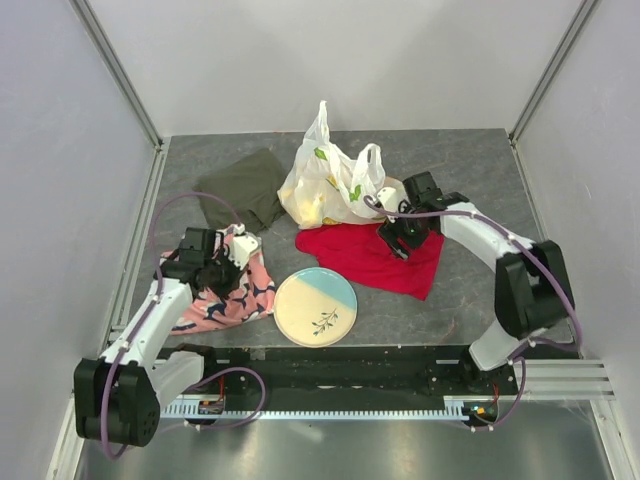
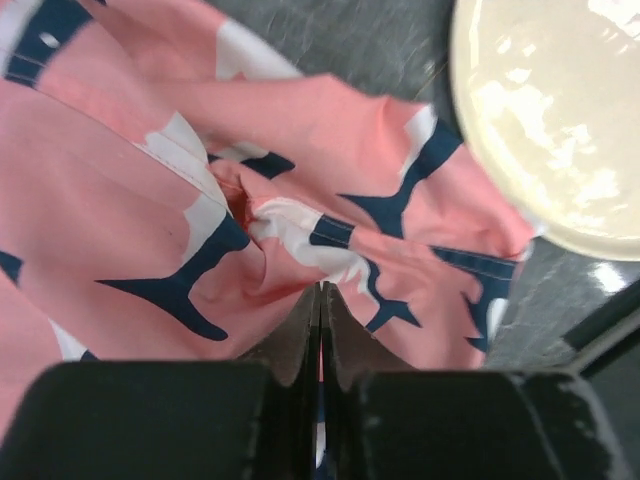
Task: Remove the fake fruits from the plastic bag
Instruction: Adjust the distractor at the center of the board, then adjust the plastic bag at the center of the board.
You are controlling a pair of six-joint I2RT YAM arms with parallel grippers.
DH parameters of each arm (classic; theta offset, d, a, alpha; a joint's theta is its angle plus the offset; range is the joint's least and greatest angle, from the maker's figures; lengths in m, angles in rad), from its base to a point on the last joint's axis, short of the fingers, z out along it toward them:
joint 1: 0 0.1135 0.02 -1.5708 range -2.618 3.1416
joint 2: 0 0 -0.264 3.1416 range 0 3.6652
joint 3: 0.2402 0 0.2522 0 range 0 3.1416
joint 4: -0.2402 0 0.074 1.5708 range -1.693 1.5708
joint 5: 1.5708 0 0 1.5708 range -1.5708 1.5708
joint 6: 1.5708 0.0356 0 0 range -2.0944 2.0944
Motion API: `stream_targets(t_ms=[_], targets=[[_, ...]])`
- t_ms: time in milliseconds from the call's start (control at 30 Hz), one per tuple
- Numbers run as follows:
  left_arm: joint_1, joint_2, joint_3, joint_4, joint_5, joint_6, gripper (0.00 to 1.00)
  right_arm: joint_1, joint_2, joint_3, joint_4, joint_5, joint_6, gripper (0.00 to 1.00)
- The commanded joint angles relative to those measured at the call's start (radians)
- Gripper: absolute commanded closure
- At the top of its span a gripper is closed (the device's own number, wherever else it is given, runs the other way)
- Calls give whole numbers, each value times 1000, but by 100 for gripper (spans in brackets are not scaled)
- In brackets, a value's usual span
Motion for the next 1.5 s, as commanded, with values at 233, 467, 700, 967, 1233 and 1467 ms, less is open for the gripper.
stream_targets(t_ms=[233, 467, 700, 967, 1233, 1467], targets=[[28, 64, -321, 324, -394, 201, 99, -45, 217, -42, 140, 447, 47, 45], [89, 97, -240, 297, -372, 103, 98, -442, 241, -5, 19, 506, 144, 52], [83, 12, 74, -79, 147, 6, 78, -547, 117, 207, -137, 328, 116, 38], [37, 225, 739, -231, 359, -193, 23, -309, -18, 494, -173, -287, 277, 2], [-55, 775, 1400, -155, 296, -581, 25, -99, 80, 631, -76, -358, 506, 4], [-105, 1075, 1662, 64, 294, -799, 26, -77, 160, 642, -3, -337, 774, 7]])
